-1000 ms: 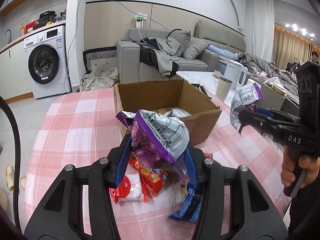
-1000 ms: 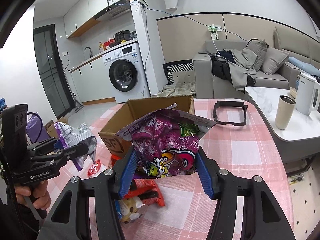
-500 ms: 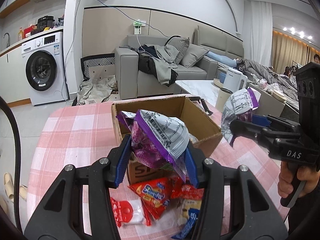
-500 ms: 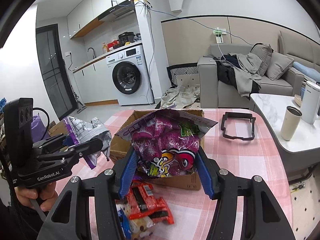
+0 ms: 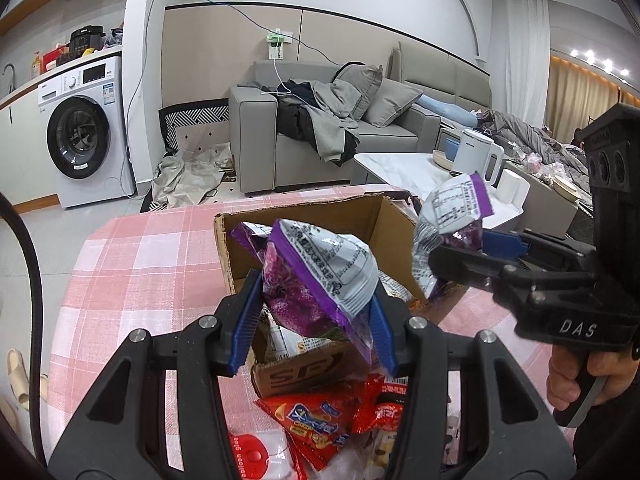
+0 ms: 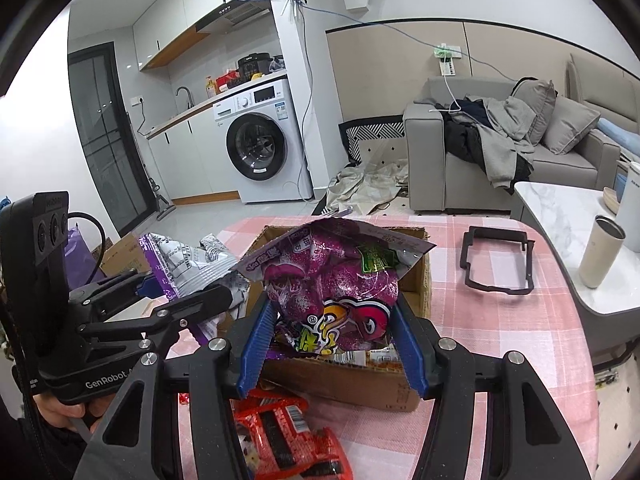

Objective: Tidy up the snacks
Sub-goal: 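Carry both held bags over the box with both grippers, then open both grippers to drop the bags into the box, then reach the left gripper to the blue biscuit pack and close on it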

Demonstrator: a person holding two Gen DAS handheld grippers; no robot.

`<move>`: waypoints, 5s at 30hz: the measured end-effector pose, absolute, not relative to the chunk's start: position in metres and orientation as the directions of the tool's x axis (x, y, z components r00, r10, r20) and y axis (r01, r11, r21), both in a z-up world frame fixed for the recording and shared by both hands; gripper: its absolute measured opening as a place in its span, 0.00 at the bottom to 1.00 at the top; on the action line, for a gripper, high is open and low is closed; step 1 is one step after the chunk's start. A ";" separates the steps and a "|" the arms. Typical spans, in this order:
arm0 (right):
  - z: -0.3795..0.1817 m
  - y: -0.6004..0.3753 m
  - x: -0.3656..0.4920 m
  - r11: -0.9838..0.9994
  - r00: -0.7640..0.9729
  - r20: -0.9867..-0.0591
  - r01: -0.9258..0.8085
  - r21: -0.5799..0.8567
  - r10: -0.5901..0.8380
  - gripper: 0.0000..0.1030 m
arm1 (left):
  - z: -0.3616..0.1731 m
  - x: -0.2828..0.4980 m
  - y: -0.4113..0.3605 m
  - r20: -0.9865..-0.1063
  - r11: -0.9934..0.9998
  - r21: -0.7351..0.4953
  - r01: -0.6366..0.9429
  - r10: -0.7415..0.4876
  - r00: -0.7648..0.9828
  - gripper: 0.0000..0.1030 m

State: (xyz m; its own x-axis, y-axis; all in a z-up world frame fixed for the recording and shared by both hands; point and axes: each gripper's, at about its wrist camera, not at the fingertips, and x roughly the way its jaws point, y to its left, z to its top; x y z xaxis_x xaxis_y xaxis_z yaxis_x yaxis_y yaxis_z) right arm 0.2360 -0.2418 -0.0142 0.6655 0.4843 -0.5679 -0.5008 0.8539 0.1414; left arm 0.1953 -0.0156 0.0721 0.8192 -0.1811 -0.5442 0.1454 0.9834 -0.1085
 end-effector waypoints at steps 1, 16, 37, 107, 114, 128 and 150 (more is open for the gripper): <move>-0.016 -0.239 0.239 0.853 0.661 -0.572 -0.503 0.141 0.485 0.56 | 0.071 0.198 -0.016 -0.546 0.984 -0.107 0.146 -0.180 0.818 0.45; -0.034 -0.228 0.276 0.850 0.625 -0.607 -0.497 0.177 0.492 0.56 | 0.053 0.239 -0.019 -0.580 0.987 -0.086 0.139 -0.163 0.798 0.45; -0.053 -0.230 0.292 0.859 0.611 -0.644 -0.490 0.149 0.460 0.57 | 0.034 0.266 -0.018 -0.621 0.990 -0.061 0.126 -0.137 0.772 0.45; -0.107 -0.274 0.172 0.820 0.457 -0.801 -0.567 0.071 0.385 1.00 | -0.029 0.089 -0.064 -0.726 0.961 -0.011 0.276 -0.198 0.659 0.99; -0.110 -0.275 0.174 0.822 0.449 -0.807 -0.564 0.078 0.384 1.00 | -0.043 0.092 -0.070 -0.751 0.956 -0.047 0.289 -0.225 0.621 0.91; -0.118 -0.271 0.175 0.820 0.435 -0.817 -0.568 0.077 0.378 1.00 | -0.051 0.098 -0.073 -0.746 0.929 -0.140 0.341 -0.326 0.581 0.40; -0.113 -0.219 0.144 0.737 0.465 -0.742 -0.673 0.059 0.484 1.00 | -0.014 0.091 0.015 -0.694 0.969 -0.157 0.190 -0.245 0.677 0.40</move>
